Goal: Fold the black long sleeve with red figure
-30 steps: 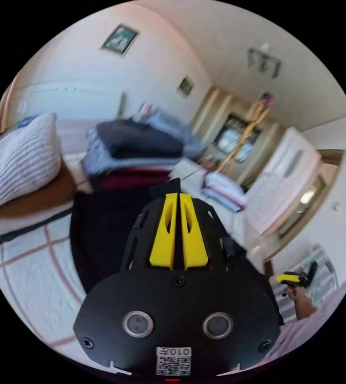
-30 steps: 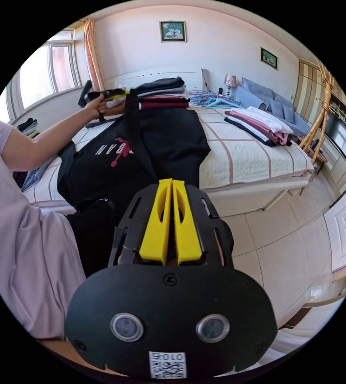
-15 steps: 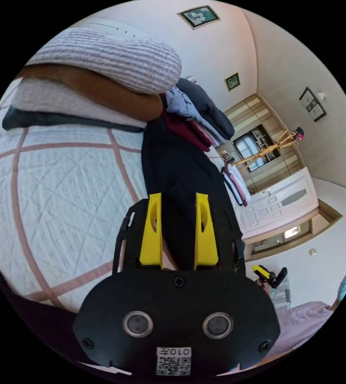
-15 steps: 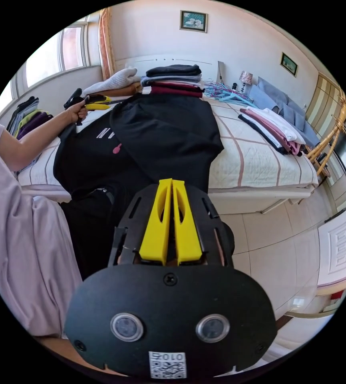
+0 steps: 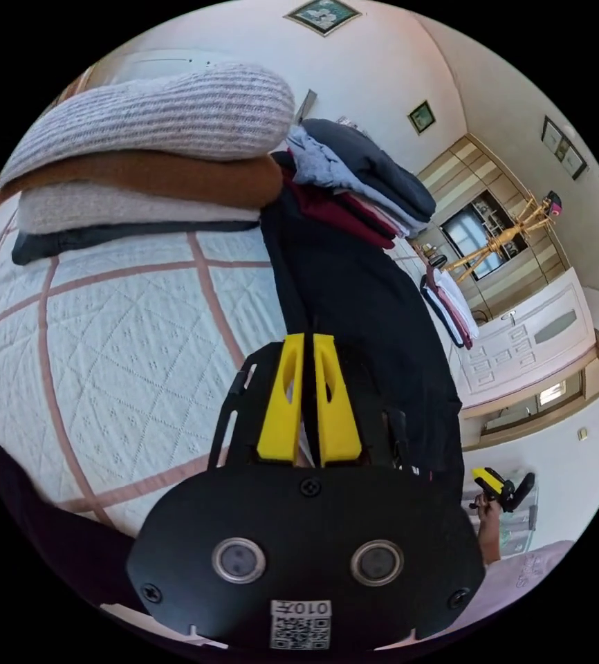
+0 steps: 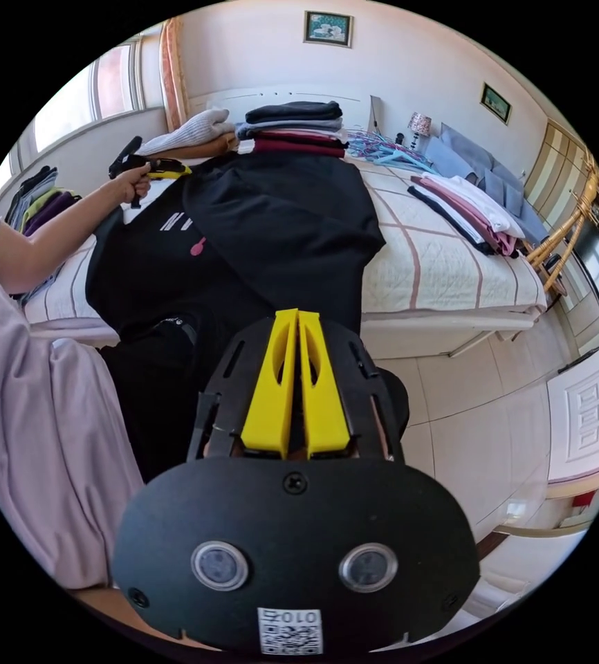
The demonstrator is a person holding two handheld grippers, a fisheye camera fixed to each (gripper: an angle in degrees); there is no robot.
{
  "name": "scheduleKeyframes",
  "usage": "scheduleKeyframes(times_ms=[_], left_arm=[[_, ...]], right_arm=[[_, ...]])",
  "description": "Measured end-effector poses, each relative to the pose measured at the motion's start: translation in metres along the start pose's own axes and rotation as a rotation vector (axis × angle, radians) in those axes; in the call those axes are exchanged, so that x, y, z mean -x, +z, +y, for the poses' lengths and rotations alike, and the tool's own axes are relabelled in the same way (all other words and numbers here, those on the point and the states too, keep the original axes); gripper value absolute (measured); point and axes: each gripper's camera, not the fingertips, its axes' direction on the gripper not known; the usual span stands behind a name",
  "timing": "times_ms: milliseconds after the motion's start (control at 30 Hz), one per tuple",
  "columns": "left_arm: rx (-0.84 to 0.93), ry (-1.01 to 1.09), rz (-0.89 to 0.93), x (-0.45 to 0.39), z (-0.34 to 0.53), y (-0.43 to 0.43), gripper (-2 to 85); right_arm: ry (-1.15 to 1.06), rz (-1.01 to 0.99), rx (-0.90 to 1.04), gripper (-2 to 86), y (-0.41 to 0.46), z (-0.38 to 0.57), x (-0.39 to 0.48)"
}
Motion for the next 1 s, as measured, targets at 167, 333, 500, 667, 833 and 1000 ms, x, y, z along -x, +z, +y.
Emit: scheduleKeyframes(times_ms=[167, 333, 500, 667, 833, 1000], left_arm=[[-0.174, 0.014, 0.004, -0.005, 0.019, -0.027, 2.5], [-0.054, -0.173, 0.038, 0.026, 0.042, -0.008, 4.3], [-0.189, -0.101, -0.090, 0.007, 0.054, -0.041, 6.8], [-0.043, 0.210, -0.100, -0.043, 0.017, -0.026, 10.6], [0.043, 0.260, -0.064, -0.047, -0.017, 0.005, 11.6], [0.083, 0.432, -0.156, -0.073, -0.034, 0.025, 9.6]], right_arm=[[0.049, 0.028, 0.046, 2.5, 0.006, -0.014, -0.003], [-0.006, 0.051, 0.064, 2.7, 0.008, -0.032, -0.001], [-0.110, 0.091, 0.001, 4.8, -0.001, -0.082, -0.019], [-0.217, 0.118, 0.011, 8.9, 0.017, -0.142, -0.041], [-0.300, 0.100, 0.088, 9.0, 0.039, -0.168, -0.053], [-0.342, 0.053, 0.067, 8.6, 0.042, -0.176, -0.054]])
